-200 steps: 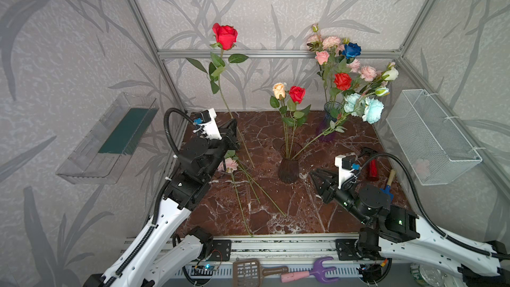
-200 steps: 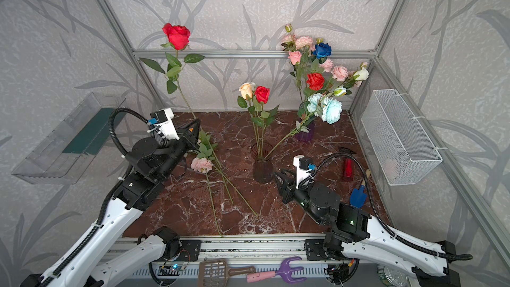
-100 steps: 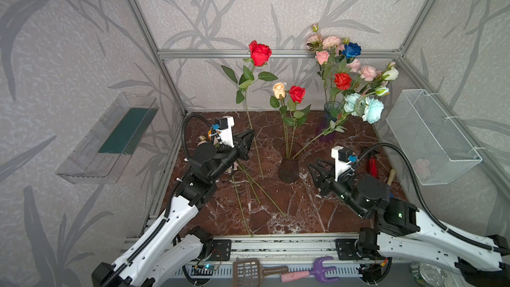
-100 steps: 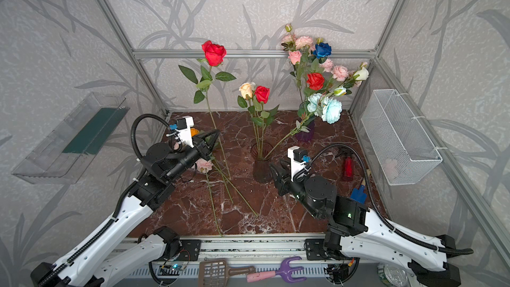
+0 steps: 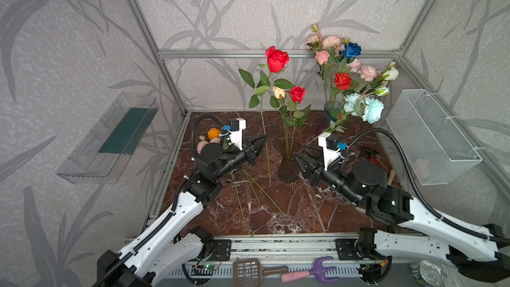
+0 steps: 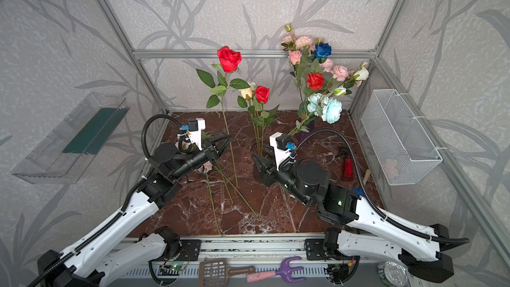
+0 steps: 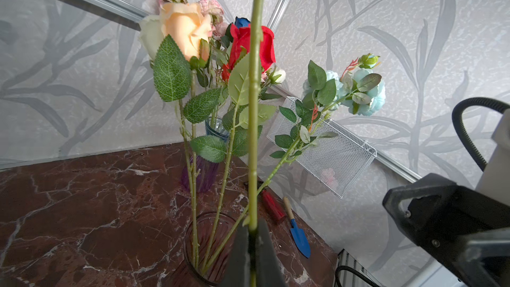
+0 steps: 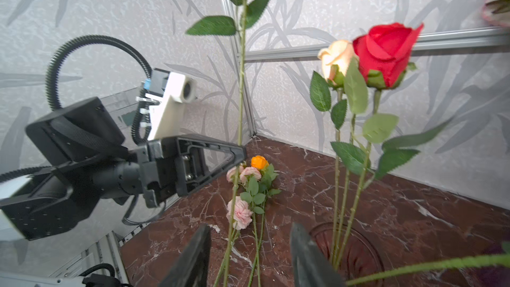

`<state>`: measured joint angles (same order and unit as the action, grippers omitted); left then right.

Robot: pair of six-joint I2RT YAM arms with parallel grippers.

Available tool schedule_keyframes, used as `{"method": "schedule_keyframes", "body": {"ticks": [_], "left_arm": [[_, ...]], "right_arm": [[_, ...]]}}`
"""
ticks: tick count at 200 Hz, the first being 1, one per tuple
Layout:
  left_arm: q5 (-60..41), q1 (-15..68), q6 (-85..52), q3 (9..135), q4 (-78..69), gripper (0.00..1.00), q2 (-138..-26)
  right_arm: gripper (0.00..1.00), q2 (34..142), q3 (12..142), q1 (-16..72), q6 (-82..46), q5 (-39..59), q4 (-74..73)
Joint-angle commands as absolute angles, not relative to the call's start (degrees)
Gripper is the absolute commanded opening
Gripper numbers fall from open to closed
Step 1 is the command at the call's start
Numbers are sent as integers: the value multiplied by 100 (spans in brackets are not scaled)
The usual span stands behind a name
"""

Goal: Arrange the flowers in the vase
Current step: 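Grasp the red rose stem with the right gripper above the left gripper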

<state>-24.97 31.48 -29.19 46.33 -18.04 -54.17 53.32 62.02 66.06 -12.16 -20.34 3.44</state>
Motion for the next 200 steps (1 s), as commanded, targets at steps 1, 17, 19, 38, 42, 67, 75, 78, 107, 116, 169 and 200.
{"method": "schedule_keyframes", "body": {"ticks": [1,17,19,38,42,67,75,78,107,116,169,200], "left_arm": [[-2857,3240,-2982,4631,-2124,0,-5423],[-2943,3329,-3000,4624,-2171,0,-5438],[-2951,3342,-3002,4628,-2171,0,-5442],[-2989,3451,-2969,4632,-2171,0,-5428],[-2996,3473,-2962,4631,-2170,0,-5424],[-3003,3581,-2872,4640,-2125,0,-5356],[-2992,3602,-2858,4636,-2112,0,-5328],[-2984,3607,-2852,4633,-2110,0,-5319],[-2944,3664,-2787,4628,-2067,0,-5241],[-2944,3669,-2786,4632,-2061,0,-5239],[-3023,3708,-2778,4643,-2079,0,-5270],[-3024,3717,-2724,4671,-2001,0,-5290]], "right_arm": [[49,5750,6798,6636,-901,-1503,111],[50,6122,7190,6636,-717,-1463,118],[50,6160,7236,6636,-700,-1482,113],[51,6578,7645,6622,-549,-1703,129],[51,6652,7725,6622,-541,-1756,144],[51,7004,8077,6533,-551,-1849,211],[51,7073,8152,6484,-587,-1869,253],[51,7094,8172,6471,-608,-1895,283],[50,7196,8251,6364,-819,-2105,438],[49,7198,8231,6336,-910,-2133,440],[36,7266,8275,5919,-1373,-1588,635],[29,7349,8314,5571,-1589,-727,633]]}}
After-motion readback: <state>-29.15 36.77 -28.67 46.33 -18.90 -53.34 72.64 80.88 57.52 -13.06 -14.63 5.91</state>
